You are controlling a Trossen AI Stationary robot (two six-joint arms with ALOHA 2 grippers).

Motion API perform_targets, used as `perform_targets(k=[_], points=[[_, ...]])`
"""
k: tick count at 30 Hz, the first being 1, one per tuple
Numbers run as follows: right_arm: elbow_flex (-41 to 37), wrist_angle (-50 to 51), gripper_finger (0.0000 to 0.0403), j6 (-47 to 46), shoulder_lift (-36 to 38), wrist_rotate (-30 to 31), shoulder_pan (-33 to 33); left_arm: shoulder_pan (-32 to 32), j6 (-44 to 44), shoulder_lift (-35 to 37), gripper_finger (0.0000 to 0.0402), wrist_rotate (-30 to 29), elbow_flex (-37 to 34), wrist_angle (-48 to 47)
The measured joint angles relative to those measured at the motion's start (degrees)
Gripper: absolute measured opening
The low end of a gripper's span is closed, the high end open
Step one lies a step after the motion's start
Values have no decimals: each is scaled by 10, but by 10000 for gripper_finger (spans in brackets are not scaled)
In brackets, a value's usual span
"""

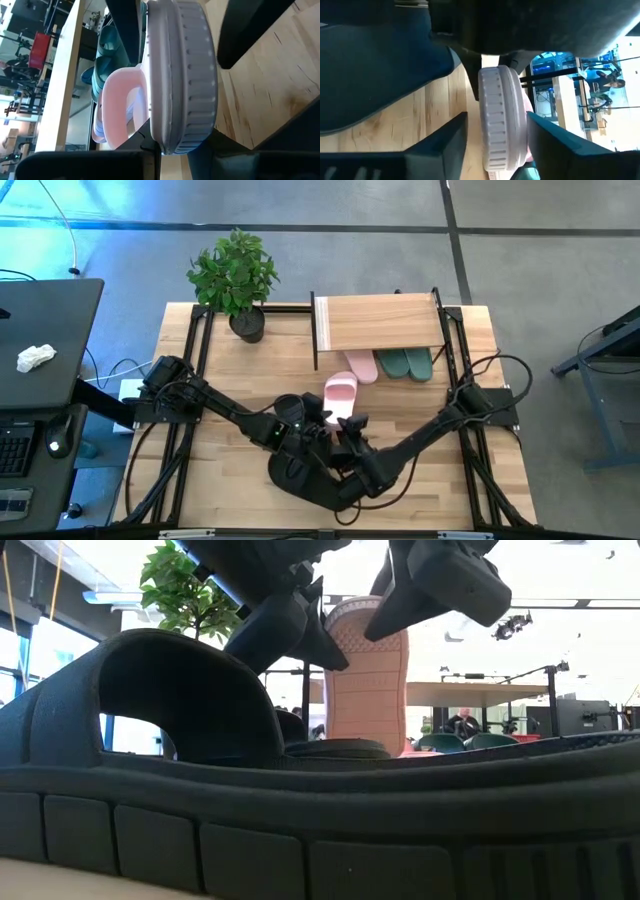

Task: Pick and place slides into the shelf
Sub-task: Put the pink slide under the shelf

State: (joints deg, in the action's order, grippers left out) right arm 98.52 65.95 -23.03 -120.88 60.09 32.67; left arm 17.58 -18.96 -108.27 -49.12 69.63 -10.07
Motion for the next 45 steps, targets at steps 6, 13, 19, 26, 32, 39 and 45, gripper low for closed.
perform_targets(k=[6, 13, 19, 26, 32, 39, 45], points=[[0, 0, 137, -9, 0, -3, -10, 0, 0, 0, 47, 9, 0, 0], [0, -2, 59, -9, 0, -11, -10, 0, -1, 0, 68, 18, 0, -2], [0, 3, 21, -10, 0, -25, -6, 0, -7, 0, 148, 53, 0, -5], [0, 38, 21, -28, 0, 17, 26, 0, 2, 32, 197, 150, 1, -40], [0, 76, 21, -57, 0, 65, 63, 6, 33, 78, 204, 166, 2, -110], [0, 157, 20, -156, -1, 98, 87, 30, 50, 115, 191, 175, -1, -171], [0, 136, 20, -156, -54, 81, 87, 42, 55, 131, 180, 149, -1, -186]])
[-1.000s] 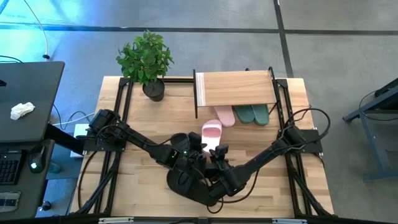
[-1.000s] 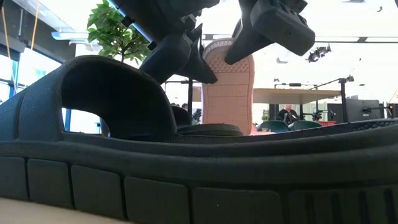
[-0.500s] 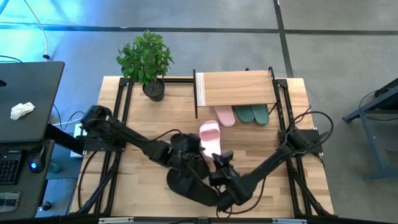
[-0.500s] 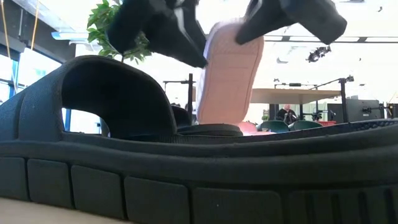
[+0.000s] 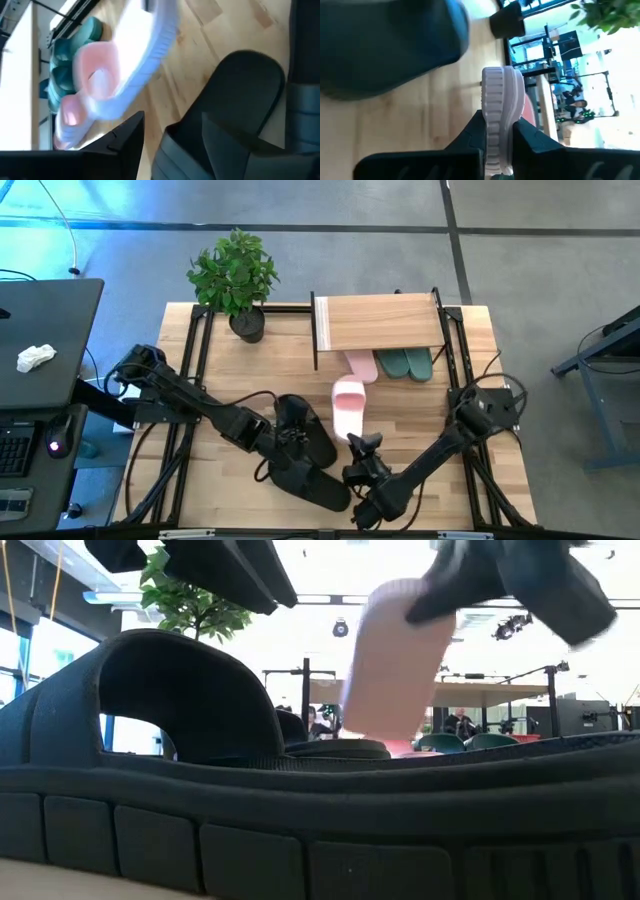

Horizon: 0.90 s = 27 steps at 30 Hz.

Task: Pick and place slides into the shelf
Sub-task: Put the pink slide under the shelf

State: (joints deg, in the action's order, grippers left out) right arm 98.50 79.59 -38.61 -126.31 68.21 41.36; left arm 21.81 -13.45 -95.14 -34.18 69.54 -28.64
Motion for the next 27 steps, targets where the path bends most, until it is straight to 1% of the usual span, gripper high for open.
perform_targets(k=[4, 7, 12, 16, 18, 20, 23, 27], points=[[0, -5, 20, -1, -40, 17, -1, 1, 4, 0, 177, -2, 0, -10], [0, -10, 20, -9, -63, 58, -6, 0, 5, 0, 177, -6, 0, -16], [0, -11, 20, -30, -85, 85, -18, 0, 5, 0, 177, -8, 0, -28], [0, -5, 20, -67, -98, 120, -29, 0, 5, 0, 177, -10, 0, -33], [0, 1, 20, -79, -103, 129, -36, 0, 5, 0, 177, -10, 0, -33], [-2, 18, 20, -106, -104, 134, -41, 0, 5, 0, 177, -10, 0, -33], [-15, 33, 20, -160, -103, 173, -48, 0, 4, 0, 177, -10, 0, -34], [-49, 47, 20, -233, -101, 180, -57, 0, 4, 0, 177, -10, 0, -35]])
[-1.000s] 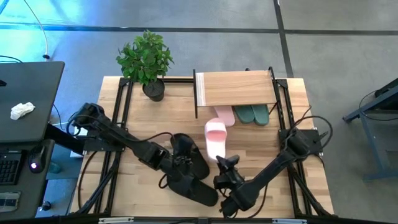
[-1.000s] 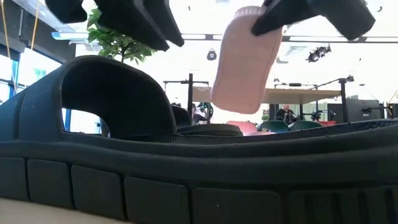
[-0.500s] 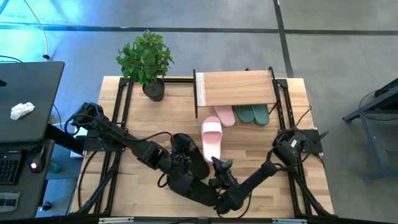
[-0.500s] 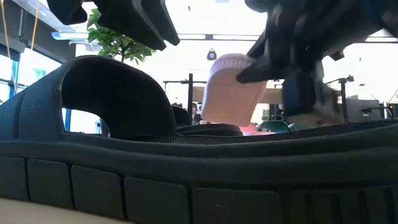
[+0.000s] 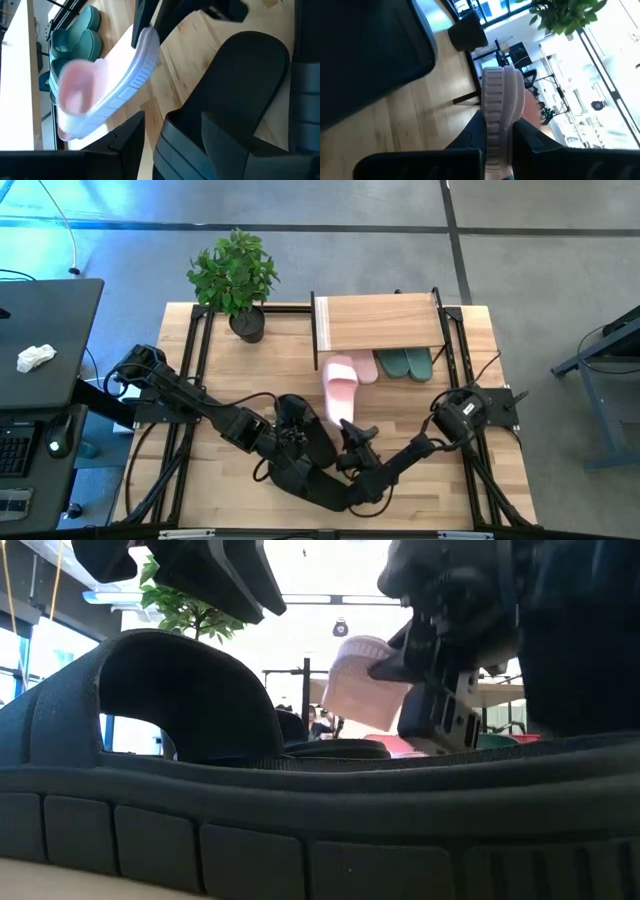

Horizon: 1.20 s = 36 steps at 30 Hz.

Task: Pick and place slides into the shelf
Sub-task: Put the pink slide under the shelf

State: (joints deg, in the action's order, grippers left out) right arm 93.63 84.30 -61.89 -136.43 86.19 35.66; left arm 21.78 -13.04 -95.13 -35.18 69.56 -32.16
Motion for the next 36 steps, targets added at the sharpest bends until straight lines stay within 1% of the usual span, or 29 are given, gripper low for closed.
perform_targets(k=[4, 9, 20, 27, 36], points=[[-26, 3, 20, -53, 0, 12, -8, 0, 0, 0, 175, 0, 0, 0], [-38, 3, 20, -86, 0, 36, -17, 0, -1, 0, 170, 0, 0, 0], [-37, 2, 20, -106, 0, 38, -52, 0, -2, 0, 170, -1, 0, -5], [-36, -1, 19, -155, 0, 41, -68, 0, -2, 0, 170, -19, 0, -19], [-36, 1, 19, -157, 0, 38, -74, 0, -6, 0, 166, -26, 0, -20]])
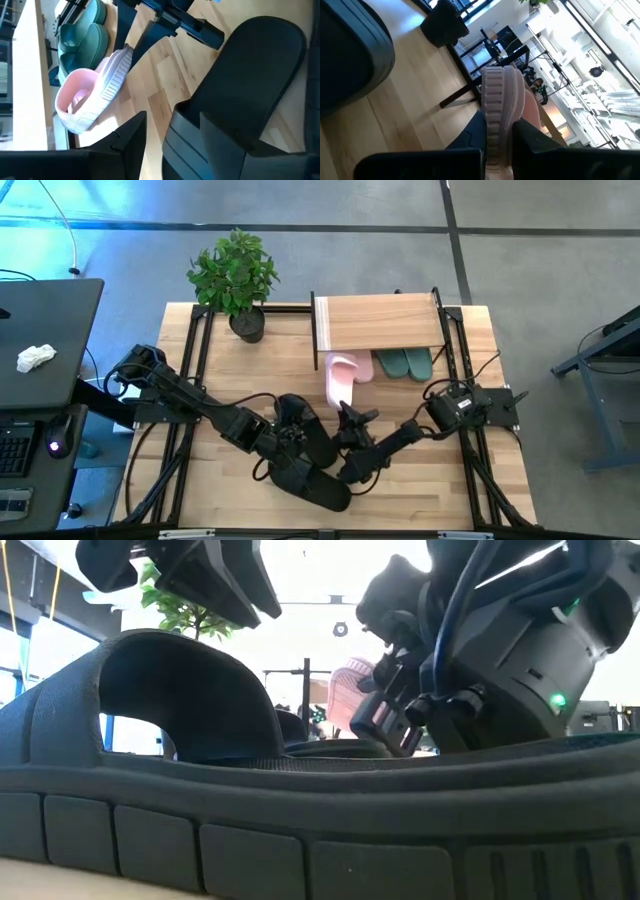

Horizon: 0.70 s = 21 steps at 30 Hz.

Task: Pick and place slides into the shelf
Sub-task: Put the pink slide under the shelf

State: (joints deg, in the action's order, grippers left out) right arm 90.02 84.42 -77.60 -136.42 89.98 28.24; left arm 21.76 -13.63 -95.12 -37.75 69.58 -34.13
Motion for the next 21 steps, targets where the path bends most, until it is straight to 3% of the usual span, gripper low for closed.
perform_targets(k=[16, 21], points=[[0, -28, 16, -13, 0, 1, -16, 0, 0, 0, 166, -25, 0, 0], [32, -21, 16, 3, 0, 2, -20, 0, 0, 0, 166, -34, 0, 1]])
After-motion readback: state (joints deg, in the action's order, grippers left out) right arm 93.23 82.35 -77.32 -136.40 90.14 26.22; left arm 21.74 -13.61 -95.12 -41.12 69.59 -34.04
